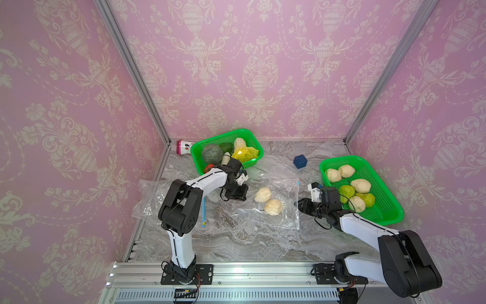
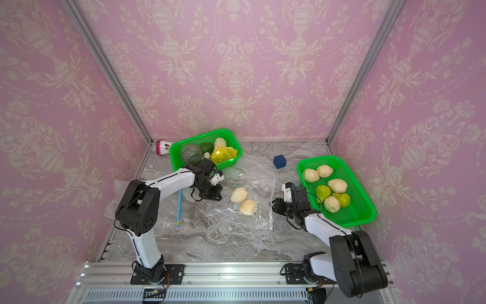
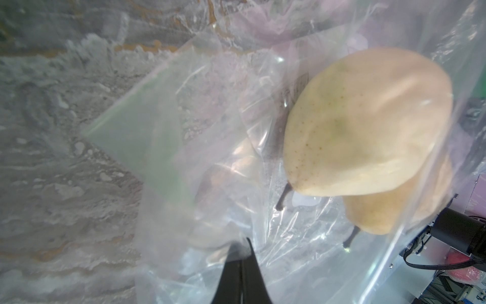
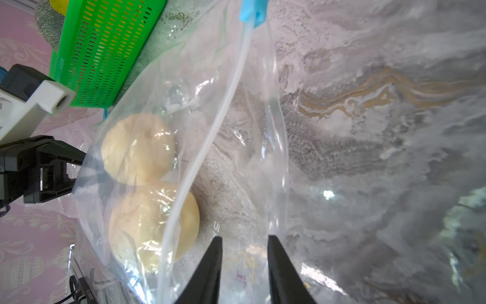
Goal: Open the zip-top bag and take out the pear
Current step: Pick up the pear from the zipper food storage bag.
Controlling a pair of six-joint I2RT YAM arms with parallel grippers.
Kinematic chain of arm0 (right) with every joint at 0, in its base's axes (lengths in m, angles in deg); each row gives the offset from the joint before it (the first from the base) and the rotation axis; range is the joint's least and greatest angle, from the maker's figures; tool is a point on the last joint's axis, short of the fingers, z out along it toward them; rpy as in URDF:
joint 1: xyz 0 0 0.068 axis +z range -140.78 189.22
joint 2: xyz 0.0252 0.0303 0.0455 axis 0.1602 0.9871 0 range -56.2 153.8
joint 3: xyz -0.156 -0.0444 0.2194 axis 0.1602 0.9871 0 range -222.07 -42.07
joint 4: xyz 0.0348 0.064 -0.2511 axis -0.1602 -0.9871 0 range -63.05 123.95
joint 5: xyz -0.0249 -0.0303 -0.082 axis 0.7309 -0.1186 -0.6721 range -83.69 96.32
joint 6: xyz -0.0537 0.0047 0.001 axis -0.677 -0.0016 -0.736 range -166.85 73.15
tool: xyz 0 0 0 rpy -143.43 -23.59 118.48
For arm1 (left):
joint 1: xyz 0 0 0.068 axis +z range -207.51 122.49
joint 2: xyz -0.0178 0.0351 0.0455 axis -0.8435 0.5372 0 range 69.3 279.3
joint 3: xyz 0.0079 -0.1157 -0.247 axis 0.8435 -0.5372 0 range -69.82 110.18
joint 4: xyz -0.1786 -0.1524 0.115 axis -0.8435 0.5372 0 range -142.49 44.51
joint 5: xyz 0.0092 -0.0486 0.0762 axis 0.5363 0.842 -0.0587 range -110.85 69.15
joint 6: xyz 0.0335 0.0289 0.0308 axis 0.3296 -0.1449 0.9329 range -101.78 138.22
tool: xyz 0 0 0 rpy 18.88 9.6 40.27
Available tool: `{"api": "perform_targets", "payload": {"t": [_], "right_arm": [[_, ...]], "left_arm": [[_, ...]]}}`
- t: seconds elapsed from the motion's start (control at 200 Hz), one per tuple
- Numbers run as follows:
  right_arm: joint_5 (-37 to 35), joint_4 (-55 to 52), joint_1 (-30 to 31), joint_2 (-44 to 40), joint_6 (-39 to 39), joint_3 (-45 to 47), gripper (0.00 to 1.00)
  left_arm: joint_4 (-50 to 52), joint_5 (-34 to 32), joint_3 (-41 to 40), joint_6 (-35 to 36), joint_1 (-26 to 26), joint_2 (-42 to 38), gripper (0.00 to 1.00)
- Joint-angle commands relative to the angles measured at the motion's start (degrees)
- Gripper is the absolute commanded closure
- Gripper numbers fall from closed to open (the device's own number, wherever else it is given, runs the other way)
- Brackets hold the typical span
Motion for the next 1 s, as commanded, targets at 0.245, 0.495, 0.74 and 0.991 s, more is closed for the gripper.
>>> {"api": "perform_targets", "payload": {"t": [0.245,0.495,0.74,0.991], "right_arm": [[2.14,13.64,5.18,8.89,1.17,-0.75,0.40],[4.50,22.69,8.45,9.57,3.14,-0.22,0.23],[7.09,27.70,10.83,7.32,2.93,0.42,0.18],[3.97,17.36,13.86,12.12,-1.23,-2.46,0.18]], "left_arm": [[1.50,-0.92,1.21,1.27,0.39,1.62,1.00],[1.55,-0.75,1.32,1.33,0.39,1.97,1.00],[1.55,-1.06,1.26,1.37,0.39,1.76,1.00],[1.48,-0.99,1.25,1.39,0.39,1.56,1.00]]}}
